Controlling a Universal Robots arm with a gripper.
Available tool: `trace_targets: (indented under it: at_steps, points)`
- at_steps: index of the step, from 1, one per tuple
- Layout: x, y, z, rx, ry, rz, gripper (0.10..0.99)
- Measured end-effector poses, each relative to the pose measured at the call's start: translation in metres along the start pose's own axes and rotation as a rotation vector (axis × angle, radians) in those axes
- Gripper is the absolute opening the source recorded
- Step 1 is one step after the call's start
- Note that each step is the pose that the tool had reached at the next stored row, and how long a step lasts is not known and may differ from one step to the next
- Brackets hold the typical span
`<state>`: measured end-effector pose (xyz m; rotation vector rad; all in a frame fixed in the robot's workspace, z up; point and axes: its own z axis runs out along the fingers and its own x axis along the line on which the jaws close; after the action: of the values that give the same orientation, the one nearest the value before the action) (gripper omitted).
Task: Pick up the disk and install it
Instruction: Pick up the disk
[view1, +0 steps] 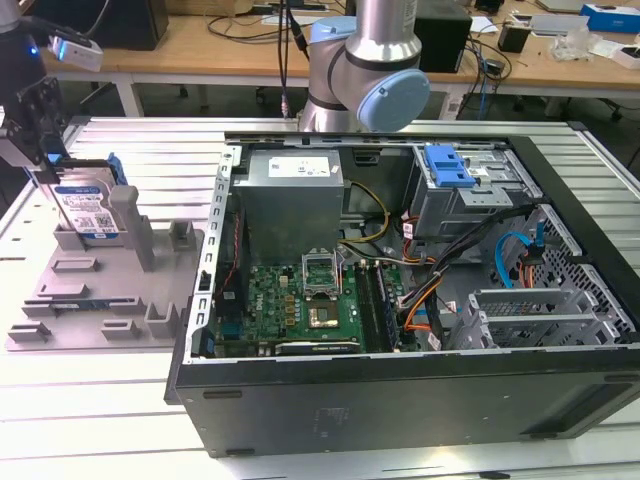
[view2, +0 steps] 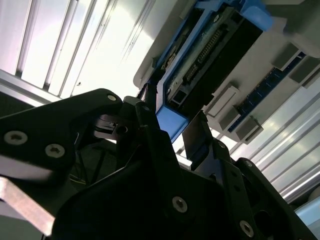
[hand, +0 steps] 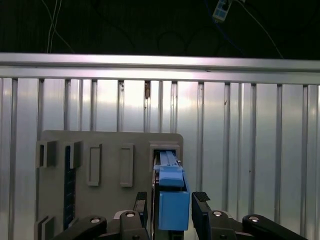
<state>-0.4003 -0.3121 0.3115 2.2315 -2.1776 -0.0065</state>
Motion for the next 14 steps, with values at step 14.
trace_targets:
  at_steps: [14]
  points:
    - [0.0001, 0.0, 0.0028, 0.0, -0.0002, 0.0, 0.482]
